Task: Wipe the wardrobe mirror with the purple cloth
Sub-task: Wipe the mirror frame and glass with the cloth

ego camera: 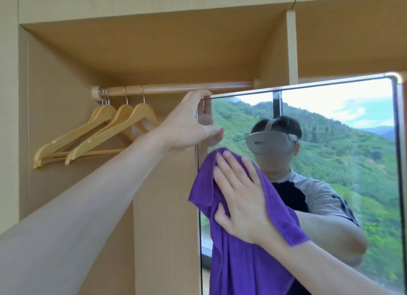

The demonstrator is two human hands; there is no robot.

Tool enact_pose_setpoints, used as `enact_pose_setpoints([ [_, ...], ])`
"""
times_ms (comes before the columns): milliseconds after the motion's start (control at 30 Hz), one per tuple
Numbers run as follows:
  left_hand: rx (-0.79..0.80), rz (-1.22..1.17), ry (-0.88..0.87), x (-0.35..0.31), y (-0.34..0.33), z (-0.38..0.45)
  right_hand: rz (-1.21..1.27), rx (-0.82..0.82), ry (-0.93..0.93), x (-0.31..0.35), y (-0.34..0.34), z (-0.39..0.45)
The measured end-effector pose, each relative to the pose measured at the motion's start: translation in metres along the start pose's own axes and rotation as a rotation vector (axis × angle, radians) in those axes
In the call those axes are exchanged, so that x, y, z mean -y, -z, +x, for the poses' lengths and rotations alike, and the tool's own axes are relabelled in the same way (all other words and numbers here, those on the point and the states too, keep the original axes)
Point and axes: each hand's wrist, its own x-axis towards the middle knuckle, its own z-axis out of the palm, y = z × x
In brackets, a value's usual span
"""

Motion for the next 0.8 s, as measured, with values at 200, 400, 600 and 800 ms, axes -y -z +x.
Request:
enact_pose_setpoints([
  [200, 0.002, 0.088, -0.041, -0.002, -0.005, -0.001, 0.002, -0.014, -0.104, 0.032, -0.013, 0.014],
  [400, -0.007, 0.163, -0.041, 0.001, -0.012, -0.003, 0.012, 0.116, 0.070, 0.040, -0.029, -0.060],
  [600, -0.022, 0.181, -0.063, -0.002, -0.010, -0.006, -0.081, 0.093, -0.021, -0.016, 0.011, -0.089],
  [800, 0.062, 0.268, 0.021, -0.022, -0.012, -0.013, -0.274, 0.120, -0.445, -0.056, 0.050, -0.058],
])
